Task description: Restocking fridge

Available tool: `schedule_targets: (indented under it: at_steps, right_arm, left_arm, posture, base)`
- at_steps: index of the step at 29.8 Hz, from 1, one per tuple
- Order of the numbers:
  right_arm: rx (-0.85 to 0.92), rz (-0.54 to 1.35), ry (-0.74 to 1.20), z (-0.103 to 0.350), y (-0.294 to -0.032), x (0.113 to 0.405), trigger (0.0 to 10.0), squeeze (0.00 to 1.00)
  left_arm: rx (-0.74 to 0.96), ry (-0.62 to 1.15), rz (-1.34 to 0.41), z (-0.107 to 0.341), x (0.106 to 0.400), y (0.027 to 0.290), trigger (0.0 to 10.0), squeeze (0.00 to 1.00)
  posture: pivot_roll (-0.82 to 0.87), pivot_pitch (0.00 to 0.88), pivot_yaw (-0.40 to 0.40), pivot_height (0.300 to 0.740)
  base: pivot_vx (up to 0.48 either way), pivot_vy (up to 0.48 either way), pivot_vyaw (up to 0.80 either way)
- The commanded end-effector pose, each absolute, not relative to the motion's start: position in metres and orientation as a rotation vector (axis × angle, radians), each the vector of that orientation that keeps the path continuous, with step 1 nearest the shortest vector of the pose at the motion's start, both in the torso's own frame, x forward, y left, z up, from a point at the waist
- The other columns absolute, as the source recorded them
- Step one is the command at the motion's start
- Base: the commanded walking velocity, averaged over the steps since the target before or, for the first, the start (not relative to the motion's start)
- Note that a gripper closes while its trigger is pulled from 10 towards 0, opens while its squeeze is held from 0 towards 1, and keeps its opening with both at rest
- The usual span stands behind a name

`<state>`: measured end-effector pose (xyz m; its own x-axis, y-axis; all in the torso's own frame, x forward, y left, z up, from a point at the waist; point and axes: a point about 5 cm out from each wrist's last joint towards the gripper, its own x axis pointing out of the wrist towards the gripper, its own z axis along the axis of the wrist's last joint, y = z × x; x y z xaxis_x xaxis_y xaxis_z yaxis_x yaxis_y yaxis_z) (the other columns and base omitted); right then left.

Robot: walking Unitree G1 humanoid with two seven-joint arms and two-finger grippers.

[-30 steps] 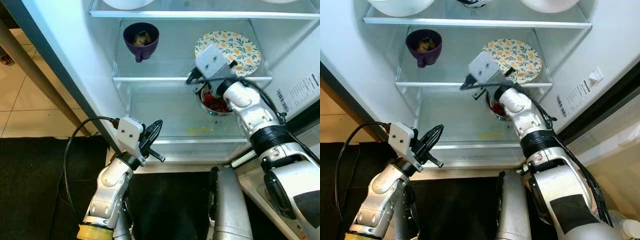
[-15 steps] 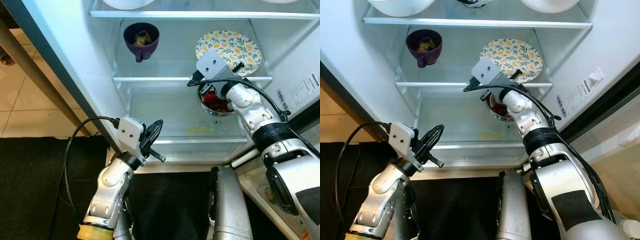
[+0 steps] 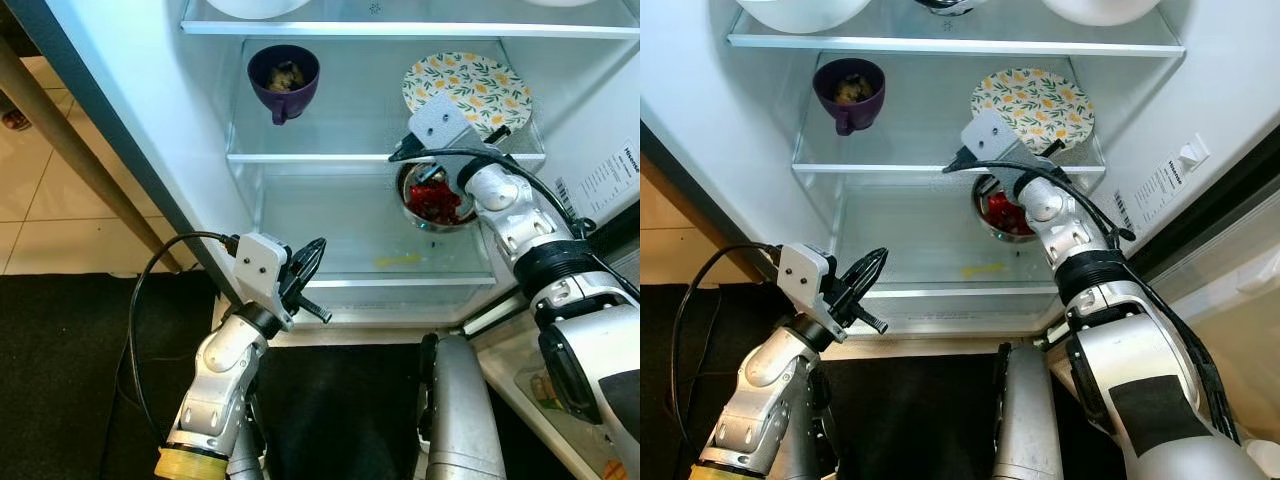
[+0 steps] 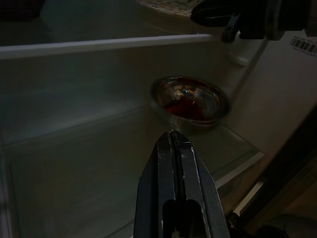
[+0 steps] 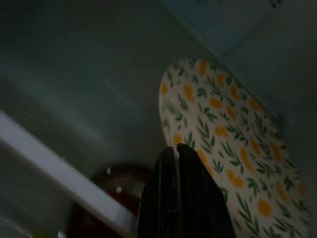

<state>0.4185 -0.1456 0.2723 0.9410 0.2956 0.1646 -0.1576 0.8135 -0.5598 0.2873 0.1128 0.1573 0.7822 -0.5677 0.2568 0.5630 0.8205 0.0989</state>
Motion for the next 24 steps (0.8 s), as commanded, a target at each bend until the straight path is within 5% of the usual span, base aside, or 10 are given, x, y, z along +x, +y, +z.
schedule_targets:
  at_steps: [1, 24]
  right_arm:
    - [-0.407, 0.381, -0.312, 0.276, -0.137, 0.413, 10.0, 0.0]
    - [-0.164, 0.821, -0.275, 0.225, -0.157, 0.356, 10.0, 0.0]
  left_arm:
    - [-0.009, -0.265, -0.617, 0.15, 0.286, 0.11, 10.0, 0.0]
    - [-0.006, -0.291, -0.607, 0.152, 0.292, 0.117, 10.0, 0.0]
  posture:
    - [0.0, 0.333, -0.034, 0.418]
    - [-0.01, 0.256, -0.033, 0.418]
  base:
    - [0.0, 0.0, 0.0]
    - [0.0, 0.0, 0.0]
